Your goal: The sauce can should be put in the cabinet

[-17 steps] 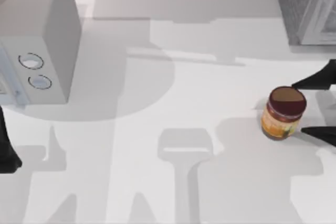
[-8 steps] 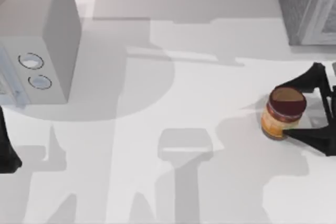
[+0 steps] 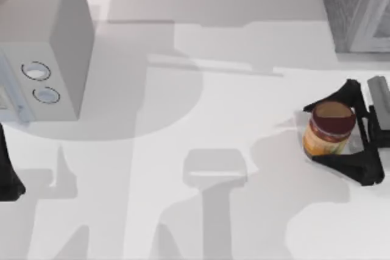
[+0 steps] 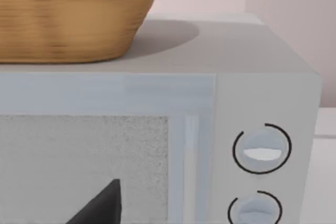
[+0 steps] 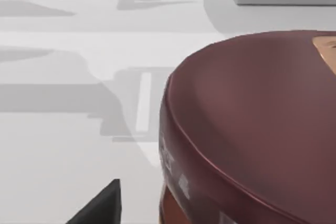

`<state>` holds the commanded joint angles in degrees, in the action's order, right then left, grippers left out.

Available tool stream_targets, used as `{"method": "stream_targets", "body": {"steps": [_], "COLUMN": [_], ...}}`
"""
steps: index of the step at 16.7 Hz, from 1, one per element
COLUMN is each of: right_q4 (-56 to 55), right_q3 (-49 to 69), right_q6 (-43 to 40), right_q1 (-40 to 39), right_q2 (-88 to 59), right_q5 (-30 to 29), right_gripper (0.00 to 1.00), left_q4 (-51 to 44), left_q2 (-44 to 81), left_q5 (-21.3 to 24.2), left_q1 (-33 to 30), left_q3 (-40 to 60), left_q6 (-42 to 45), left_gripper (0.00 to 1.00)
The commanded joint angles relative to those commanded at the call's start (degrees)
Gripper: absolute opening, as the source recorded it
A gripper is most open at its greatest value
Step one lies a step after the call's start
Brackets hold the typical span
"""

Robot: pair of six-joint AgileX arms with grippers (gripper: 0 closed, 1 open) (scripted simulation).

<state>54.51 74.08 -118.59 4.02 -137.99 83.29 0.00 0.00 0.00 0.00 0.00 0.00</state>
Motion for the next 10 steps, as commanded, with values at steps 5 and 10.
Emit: {"method": "stream_targets", "body": {"steps": [5, 10], "right_q4": [-2.9, -2.9], "right_q3": [-0.8, -0.8], "right_q6": [2.7, 2.7], "right_q1": [-0.3, -0.3], "right_q2": [0.5, 0.5], "right_q5": [0.1, 0.1], "right_gripper": [1.00, 0.77], "left_q4": [0.0, 0.0], "left_q2": [0.0, 0.0], "left_q5": [0.0, 0.0], "left_q1": [0.0, 0.0], "left_q3": [0.0, 0.0], "left_q6": [0.0, 0.0], "left_gripper": [1.00, 1.00]}}
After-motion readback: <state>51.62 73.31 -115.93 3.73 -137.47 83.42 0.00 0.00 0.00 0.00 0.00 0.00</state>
